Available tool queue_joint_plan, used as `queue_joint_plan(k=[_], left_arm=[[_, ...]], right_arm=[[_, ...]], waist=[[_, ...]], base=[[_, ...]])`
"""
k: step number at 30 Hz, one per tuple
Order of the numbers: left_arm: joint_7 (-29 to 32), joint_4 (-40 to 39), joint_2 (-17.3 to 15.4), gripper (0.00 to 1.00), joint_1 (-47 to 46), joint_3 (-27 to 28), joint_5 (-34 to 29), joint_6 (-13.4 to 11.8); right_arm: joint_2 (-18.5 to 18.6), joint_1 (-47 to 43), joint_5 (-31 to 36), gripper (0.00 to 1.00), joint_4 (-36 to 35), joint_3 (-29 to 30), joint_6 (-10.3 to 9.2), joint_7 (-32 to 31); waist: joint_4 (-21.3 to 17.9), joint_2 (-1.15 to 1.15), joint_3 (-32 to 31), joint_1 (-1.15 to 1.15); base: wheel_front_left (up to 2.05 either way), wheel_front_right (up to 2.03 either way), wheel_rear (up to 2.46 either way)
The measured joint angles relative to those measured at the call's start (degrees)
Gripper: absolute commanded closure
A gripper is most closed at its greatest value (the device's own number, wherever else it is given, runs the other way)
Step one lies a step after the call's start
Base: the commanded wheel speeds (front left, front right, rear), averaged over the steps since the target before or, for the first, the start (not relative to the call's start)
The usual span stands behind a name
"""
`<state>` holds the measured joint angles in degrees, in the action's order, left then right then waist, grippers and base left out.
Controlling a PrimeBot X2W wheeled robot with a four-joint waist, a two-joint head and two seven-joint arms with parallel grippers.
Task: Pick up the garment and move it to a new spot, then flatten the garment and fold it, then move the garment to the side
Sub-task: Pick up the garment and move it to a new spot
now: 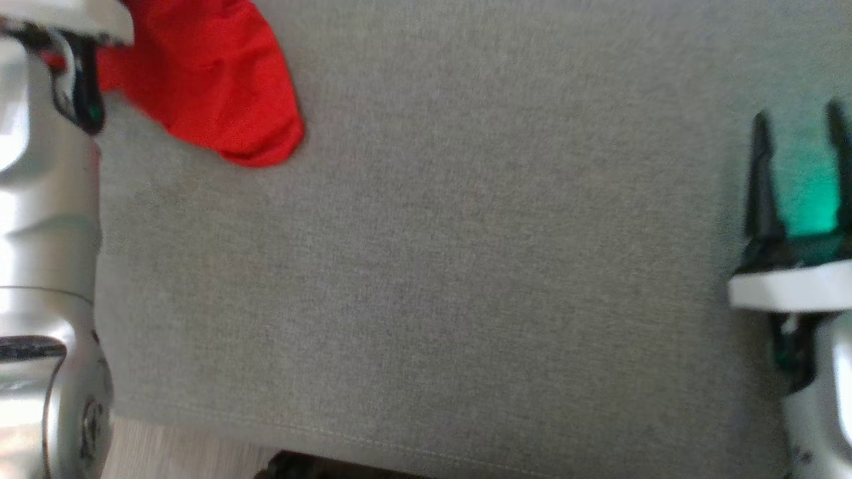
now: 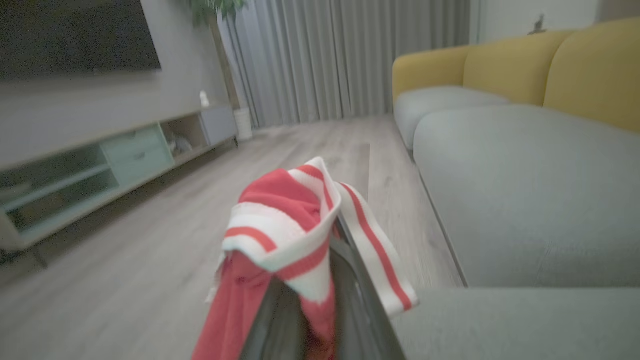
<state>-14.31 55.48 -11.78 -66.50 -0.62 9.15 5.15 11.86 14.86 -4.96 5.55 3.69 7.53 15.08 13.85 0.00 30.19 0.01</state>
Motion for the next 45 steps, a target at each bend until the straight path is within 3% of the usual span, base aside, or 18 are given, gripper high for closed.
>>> queue_joint_plan(k=[5,10,19,24,28,37,38,39,41,45], left_arm=[[-0.4,-12.3,-0.5,1.00,0.1,-5.1,-3.4,1.4],[-0.5,-17.7,-0.2,1.00,0.1,-10.8,-3.9,2.0],[0.5,-24.2,2.1,1.00,-0.2,-20.5,1.0,2.4],[1.6,-23.9,2.6,1.00,0.9,-26.8,2.1,2.4],[0.9,-22.3,3.8,1.00,7.0,-30.7,2.2,2.4],[0.0,-16.7,7.5,1.00,33.3,-38.8,3.8,1.9],[0.0,-16.4,7.9,0.68,35.8,-39.9,4.2,1.9],[0.0,-16.4,8.2,0.00,38.0,-40.3,4.8,2.0],[0.0,-17.0,8.5,0.00,41.4,-40.2,5.3,1.8],[0.0,-22.7,8.7,0.00,46.1,-37.2,5.4,-1.9]], right_arm=[[-4.4,-4.2,-0.7,0.00,2.3,-0.9,0.00,-0.1],[-7.6,-7.6,-1.6,0.00,2.8,-0.4,0.00,-0.1],[-9.2,-11.9,-3.6,0.00,1.9,-1.3,0.00,-0.2],[-9.2,-12.1,-6.0,0.00,0.7,-2.0,0.00,-0.2],[-9.2,-12.1,-7.2,0.00,0.6,-3.1,0.00,-0.2],[-9.3,-12.0,-7.5,0.00,1.4,-3.9,0.00,-0.2],[-9.3,-12.0,-7.2,0.00,1.7,-3.9,0.00,-0.2],[-9.3,-12.1,-6.8,0.00,2.1,-3.9,0.00,-0.2],[-9.3,-12.2,-5.8,0.00,3.1,-4.4,0.00,-0.2],[-9.3,-13.9,-4.8,0.00,4.4,-3.6,0.00,-0.2]], waist=[[-1.5,0.00,-7.2,-0.01],[-4.4,0.01,-15.6,-0.03],[-15.3,0.01,-25.6,-0.03],[-22.0,0.01,-27.3,-0.02],[-26.0,0.01,-26.3,-0.02],[-27.1,0.00,-21.1,0.01],[-26.7,0.00,-21.1,0.01],[-26.1,0.01,-21.1,0.00],[-25.1,0.00,-21.5,0.00],[-23.2,0.01,-23.6,0.00]], base=[[0.00,0.00,0.00],[0.00,0.00,0.00],[0.00,0.00,0.00],[0.00,0.00,0.00],[0.00,0.00,0.00],[0.00,0.00,0.00],[0.00,0.00,0.00],[0.00,0.00,0.00],[0.00,0.00,0.00],[0.00,0.00,0.00]])
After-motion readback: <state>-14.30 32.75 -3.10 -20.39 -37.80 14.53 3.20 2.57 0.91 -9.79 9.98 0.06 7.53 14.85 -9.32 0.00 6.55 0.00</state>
